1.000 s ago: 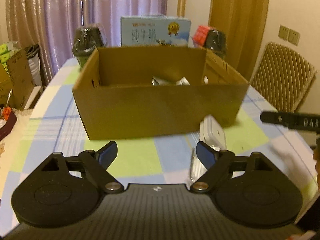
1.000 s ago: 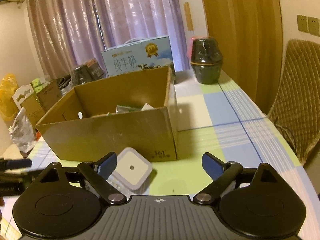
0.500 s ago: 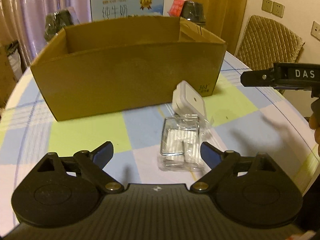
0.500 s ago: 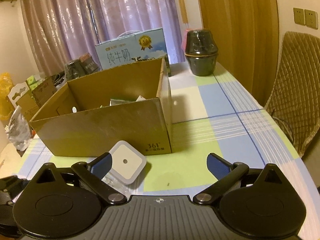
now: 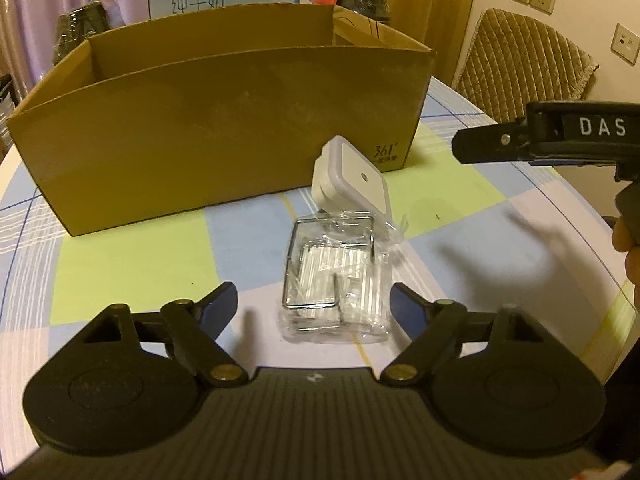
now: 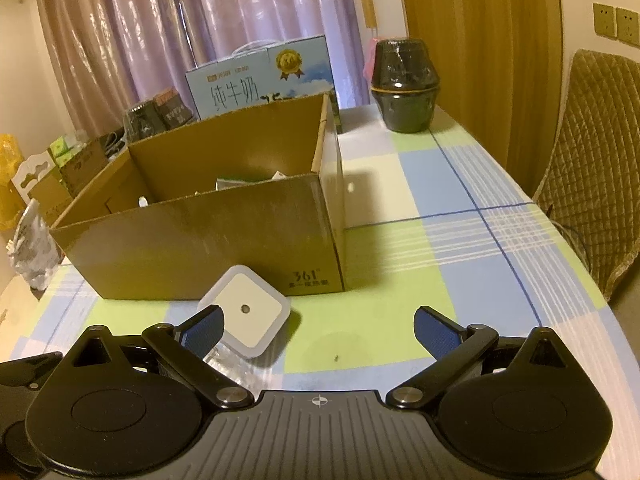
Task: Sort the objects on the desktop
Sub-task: 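Close the left tool on the clear container while the right tool approaches the white night light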
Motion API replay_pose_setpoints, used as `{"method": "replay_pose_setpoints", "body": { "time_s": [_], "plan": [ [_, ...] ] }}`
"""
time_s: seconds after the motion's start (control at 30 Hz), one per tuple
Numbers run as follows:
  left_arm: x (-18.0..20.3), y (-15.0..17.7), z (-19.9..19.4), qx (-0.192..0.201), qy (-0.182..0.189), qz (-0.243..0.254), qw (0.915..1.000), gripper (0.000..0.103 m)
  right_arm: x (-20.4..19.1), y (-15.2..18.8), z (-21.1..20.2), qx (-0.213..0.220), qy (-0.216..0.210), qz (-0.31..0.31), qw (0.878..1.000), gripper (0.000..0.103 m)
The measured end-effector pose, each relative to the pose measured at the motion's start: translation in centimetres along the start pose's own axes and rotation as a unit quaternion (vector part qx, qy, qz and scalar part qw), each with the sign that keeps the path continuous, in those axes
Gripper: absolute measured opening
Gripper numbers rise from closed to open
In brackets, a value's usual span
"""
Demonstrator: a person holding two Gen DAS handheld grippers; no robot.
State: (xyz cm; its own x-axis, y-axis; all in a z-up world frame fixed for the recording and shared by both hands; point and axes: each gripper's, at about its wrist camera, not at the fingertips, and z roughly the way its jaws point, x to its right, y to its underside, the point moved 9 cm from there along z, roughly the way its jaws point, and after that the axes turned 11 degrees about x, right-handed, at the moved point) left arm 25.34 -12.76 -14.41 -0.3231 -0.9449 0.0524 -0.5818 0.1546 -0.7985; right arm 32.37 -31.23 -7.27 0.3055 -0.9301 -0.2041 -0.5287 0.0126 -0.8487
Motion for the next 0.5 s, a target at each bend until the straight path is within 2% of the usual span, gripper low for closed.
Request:
{"method": "replay_pose_setpoints", "body": {
  "time_s": [0.1, 0.23, 0.33, 0.5],
  "plan": [
    [0.1, 0.0, 0.3, -0.004, 0.003, 0.002, 1.0000, 0.075, 0.0, 0.2, 0.4, -0.005, 0.001, -0.001, 1.000, 0.099],
    [0.1, 0.2, 1.0, -0.014, 0.009, 0.002, 0.9999, 0.065, -0.2, 0.3, 0.7, -0.009, 0.001, -0.002, 1.000, 0.099],
    [0.2, 0.5, 1.4, -0.020, 0.009, 0.004, 0.9997, 0.061, -0.5, 0.4, 0.9, -0.010, -0.002, -0.003, 1.000, 0.099],
    [0.4, 0.9, 1.9, -0.027, 0.016, 0.000, 0.9995, 0.046, -0.9, 0.5, 1.2, -0.013, -0.003, -0.007, 1.000, 0.099]
  ]
}}
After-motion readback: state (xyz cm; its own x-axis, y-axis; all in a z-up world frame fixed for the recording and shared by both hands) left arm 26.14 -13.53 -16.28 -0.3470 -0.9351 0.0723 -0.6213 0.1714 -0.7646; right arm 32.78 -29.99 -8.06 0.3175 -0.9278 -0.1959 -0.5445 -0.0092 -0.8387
